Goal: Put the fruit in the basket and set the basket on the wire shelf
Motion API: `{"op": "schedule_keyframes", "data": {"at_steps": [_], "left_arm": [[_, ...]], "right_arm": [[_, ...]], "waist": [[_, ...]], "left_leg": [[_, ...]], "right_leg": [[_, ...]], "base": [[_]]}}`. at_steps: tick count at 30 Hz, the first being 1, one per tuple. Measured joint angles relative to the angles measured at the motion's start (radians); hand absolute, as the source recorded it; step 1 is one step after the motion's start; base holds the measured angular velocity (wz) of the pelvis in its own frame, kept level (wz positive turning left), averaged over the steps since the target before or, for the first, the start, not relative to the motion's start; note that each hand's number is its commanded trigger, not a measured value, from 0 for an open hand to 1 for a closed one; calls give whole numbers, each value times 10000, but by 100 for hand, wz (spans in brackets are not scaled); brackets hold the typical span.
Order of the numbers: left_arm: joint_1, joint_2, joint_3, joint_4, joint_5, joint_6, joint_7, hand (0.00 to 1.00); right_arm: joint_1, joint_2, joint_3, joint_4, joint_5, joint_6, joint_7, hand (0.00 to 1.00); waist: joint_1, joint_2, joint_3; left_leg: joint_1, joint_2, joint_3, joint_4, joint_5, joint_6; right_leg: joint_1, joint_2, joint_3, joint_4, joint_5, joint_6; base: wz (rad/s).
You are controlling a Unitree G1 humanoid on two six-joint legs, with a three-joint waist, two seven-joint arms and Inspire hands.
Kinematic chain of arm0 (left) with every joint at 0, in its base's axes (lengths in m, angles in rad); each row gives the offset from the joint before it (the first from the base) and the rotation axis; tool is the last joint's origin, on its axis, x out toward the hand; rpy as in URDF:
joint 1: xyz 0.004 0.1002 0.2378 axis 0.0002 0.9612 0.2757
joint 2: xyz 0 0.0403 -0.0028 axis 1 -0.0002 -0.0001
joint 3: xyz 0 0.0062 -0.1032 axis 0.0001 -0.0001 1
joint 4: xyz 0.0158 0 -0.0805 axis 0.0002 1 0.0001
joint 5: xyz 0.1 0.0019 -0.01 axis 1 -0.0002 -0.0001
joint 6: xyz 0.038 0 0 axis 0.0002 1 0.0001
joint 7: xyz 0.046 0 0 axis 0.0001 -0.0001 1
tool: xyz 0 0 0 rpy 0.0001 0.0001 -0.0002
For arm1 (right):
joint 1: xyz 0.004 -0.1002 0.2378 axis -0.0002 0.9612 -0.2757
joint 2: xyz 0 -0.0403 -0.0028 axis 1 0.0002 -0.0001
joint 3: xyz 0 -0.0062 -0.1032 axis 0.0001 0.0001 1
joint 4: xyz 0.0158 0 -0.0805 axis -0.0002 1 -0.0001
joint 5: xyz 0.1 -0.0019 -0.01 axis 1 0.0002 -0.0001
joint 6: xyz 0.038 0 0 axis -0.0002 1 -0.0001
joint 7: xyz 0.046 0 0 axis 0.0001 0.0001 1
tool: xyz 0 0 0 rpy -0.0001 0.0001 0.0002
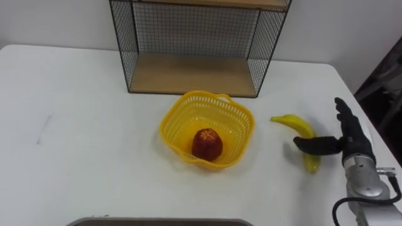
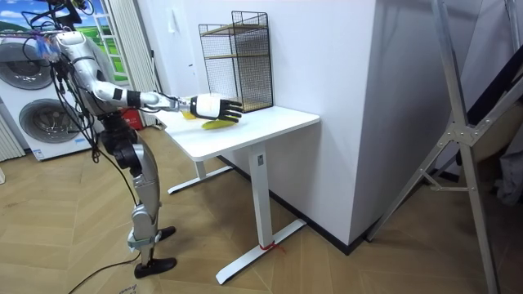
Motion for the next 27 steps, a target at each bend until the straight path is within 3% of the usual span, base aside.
{"op": "schedule_keyframes", "data": {"at_steps": [3, 12, 21, 22, 23, 24, 25, 27], "left_arm": [[113, 7, 1, -2, 4, 137, -169, 0], [177, 81, 54, -18, -41, 203, -355, 0], [111, 93, 44, -15, -45, 312, -352, 0], [118, 99, 43, -15, -52, 336, -352, 0], [104, 103, 43, -13, -50, 340, -352, 0], [106, 103, 42, -7, -50, 342, -352, 0], [109, 103, 42, -5, -49, 348, -351, 0], [108, 110, 41, 26, -49, 351, -350, 0]], "right_arm": [[-15, -42, -1, 293, -370, 197, 356, 0], [-726, -278, -2, 1467, -344, 192, 1392, 0], [-785, -544, 1, 1888, -1102, 169, 2089, 0], [-790, -543, -2, 2023, -1145, 152, 2108, 4], [-813, -543, -9, 2178, -1147, 71, 2108, 31], [-832, -542, -9, 2217, -1149, 66, 2108, 85], [-856, -542, -15, 2319, -1171, 43, 2097, 100], [-915, -542, -80, 2539, -1331, -70, 2007, 100]], "waist": [[-8, -3, -3], [3, -85, 42], [198, -119, -29], [200, -137, -43], [209, -158, -53], [211, -163, -51], [199, -163, -50], [203, -163, -50]], "left_leg": [[-1, -13, 0, -6, 11, 10], [188, 15, -14, -47, 28, 1], [168, 11, -73, 15, 27, 1], [161, 10, -110, 27, 29, -3], [156, 10, -132, 29, 34, -11], [155, 11, -134, 29, 36, -13], [144, 15, -151, 36, 36, -14], [128, 14, -187, 76, 35, -15]], "right_leg": [[19, -12, -12, 3, 0, 0], [149, -14, -35, -53, 0, 0], [180, 3, -66, -45, 1, -3], [190, 9, -83, -42, 2, -4], [194, 10, -101, -37, 2, -4], [194, 10, -102, -36, 3, -6], [194, 16, -110, -44, 6, -11], [211, 18, -142, -41, 8, -14]], "base": [[0], [0], [2], [6], [5], [4], [4], [6]]}}
